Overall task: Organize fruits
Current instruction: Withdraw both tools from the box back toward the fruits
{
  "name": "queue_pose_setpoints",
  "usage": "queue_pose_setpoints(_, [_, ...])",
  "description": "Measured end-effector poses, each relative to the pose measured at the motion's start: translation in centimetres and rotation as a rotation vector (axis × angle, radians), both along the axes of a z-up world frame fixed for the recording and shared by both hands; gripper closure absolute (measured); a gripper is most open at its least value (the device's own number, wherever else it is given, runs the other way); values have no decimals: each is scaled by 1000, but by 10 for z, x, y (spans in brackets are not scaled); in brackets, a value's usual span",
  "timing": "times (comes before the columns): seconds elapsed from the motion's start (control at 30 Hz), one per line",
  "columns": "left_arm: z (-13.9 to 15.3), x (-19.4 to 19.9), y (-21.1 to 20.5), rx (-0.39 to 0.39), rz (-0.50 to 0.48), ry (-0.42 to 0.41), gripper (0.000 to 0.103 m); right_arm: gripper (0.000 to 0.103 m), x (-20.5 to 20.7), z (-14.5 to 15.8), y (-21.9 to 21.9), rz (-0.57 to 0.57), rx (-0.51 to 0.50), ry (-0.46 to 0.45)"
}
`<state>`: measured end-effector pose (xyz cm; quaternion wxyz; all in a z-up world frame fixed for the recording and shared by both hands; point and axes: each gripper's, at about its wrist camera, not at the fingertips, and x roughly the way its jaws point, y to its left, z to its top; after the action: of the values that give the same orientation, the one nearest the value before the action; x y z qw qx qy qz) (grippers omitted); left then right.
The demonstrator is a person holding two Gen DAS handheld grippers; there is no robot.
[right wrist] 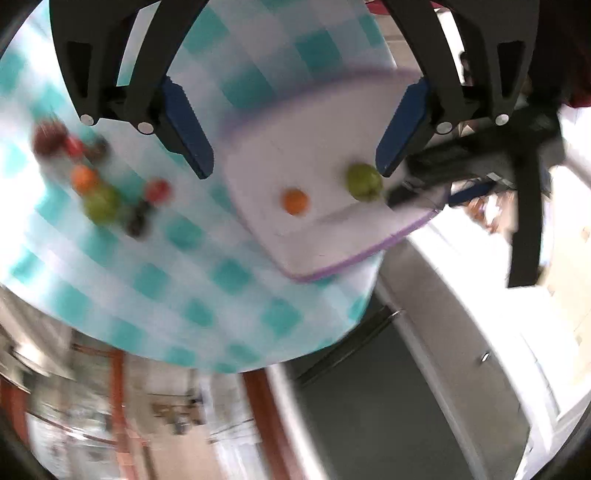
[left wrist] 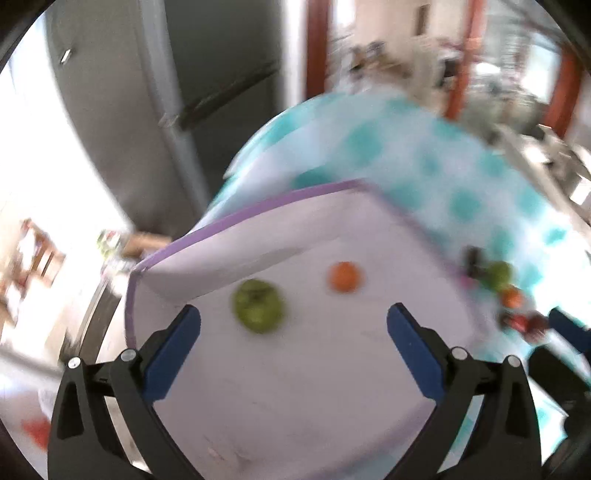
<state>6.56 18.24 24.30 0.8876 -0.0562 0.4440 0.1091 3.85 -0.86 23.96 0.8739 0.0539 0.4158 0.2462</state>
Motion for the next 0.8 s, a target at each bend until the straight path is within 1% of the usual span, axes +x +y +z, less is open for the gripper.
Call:
queue_pose_setpoints(0.03, [7, -6, -18, 4, -37, -19, 2, 16, -14, 3, -21, -38, -5, 7])
queue_pose_setpoints(0.1, [16, -34, -53, -3, -132, -49, 2, 16, -42, -6, -64, -133, -30, 44])
queue_pose_setpoints(0.13, [20, -42, -79, -17, -191, -51, 2, 16, -51, -11, -83, -175, -40, 65])
queue_pose_setpoints(0.17, [13, -51, -82, -30, -232, -44, 2, 16, -63, -17, -105, -229, -46, 87])
queue_pose_setpoints(0.23, [1, -54, -120, -43, -329, -4, 2, 16, -79, -29, -134, -312, -47, 119])
queue_pose_setpoints(0.3, [-12, -47, -162, -51, -446, 42, 2, 16, -85, -46, -162, -395, -53, 156])
queue_pose_setpoints(0.37, [-34, -35, -190, -60, -513, 70, 2, 16, -89, -62, -178, -465, -74, 188])
queue_pose_setpoints(0.4, [-49, -25, -198, -66, -533, 82, 2, 16, -88, -70, -185, -491, -92, 199])
queue_pose_setpoints(0.5, [-91, 3, -225, -74, -575, 118, 2, 16, -64, -100, -194, -547, -165, 200])
queue_pose_setpoints(0.53, [-103, 15, -231, -59, -578, 124, 2, 16, -53, -108, -202, -570, -199, 200])
queue_pose_setpoints(0.6, [-130, 40, -240, -34, -570, 132, 2, 16, -28, -122, -207, -589, -223, 180])
queue_pose_setpoints(0.7, [-156, 70, -249, -4, -593, 134, 2, 16, 18, -134, -207, -580, -264, 136])
queue_pose_setpoints(0.73, [-165, 78, -252, 1, -600, 134, 5, 17, 37, -138, -204, -566, -294, 111])
queue_pose_setpoints(0.8, [-180, 93, -246, 0, -577, 139, 6, 17, 57, -142, -200, -547, -347, 84])
